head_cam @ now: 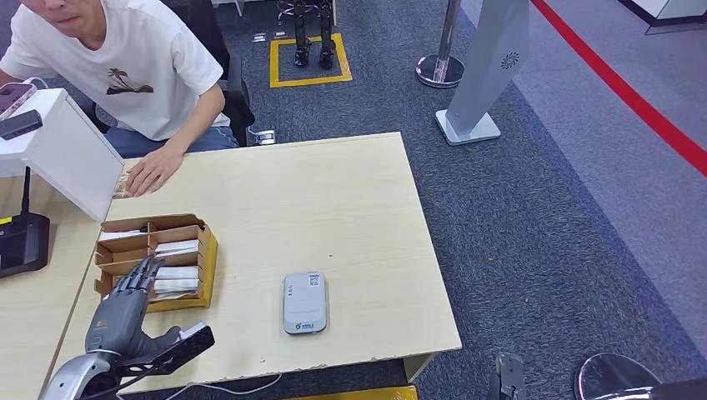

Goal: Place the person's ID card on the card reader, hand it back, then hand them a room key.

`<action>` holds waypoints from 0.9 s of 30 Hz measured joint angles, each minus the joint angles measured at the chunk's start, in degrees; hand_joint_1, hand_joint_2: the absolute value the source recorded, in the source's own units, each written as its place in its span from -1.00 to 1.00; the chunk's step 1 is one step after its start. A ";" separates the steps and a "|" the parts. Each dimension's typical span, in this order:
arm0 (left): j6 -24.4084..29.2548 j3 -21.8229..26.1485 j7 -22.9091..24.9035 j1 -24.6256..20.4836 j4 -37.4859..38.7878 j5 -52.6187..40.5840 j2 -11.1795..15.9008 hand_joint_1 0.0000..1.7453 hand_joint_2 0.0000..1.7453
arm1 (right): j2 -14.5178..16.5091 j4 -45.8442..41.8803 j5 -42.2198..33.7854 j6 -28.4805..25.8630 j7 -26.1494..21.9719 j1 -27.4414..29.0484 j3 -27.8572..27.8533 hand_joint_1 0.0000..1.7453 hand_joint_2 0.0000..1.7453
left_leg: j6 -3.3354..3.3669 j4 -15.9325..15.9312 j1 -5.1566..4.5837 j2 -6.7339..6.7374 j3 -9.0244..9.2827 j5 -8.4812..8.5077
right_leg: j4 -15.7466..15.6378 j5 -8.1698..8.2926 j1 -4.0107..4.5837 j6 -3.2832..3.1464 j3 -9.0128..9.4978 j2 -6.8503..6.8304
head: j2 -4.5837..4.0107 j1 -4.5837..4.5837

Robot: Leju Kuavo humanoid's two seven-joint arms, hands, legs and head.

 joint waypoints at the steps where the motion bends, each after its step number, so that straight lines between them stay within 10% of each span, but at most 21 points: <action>1: 0.00 -0.01 0.00 0.01 0.00 0.00 -0.05 -1.00 1.00 | 0.00 0.00 0.00 0.00 0.00 0.00 0.00 -1.00 -1.00 | 0.00 0.00 0.00 0.00 0.00 0.00 | 0.00 0.00 0.00 0.00 0.00 0.00 | 0.01 0.00; 27: 0.15 -0.02 0.19 -0.33 0.23 0.09 -0.17 -1.00 1.00 | 0.00 0.00 0.61 0.00 0.18 0.02 0.02 -1.00 -1.00 | 0.00 0.00 0.00 0.00 0.00 0.00 | 0.00 0.00 0.00 0.00 0.00 0.00 | 0.00 -0.01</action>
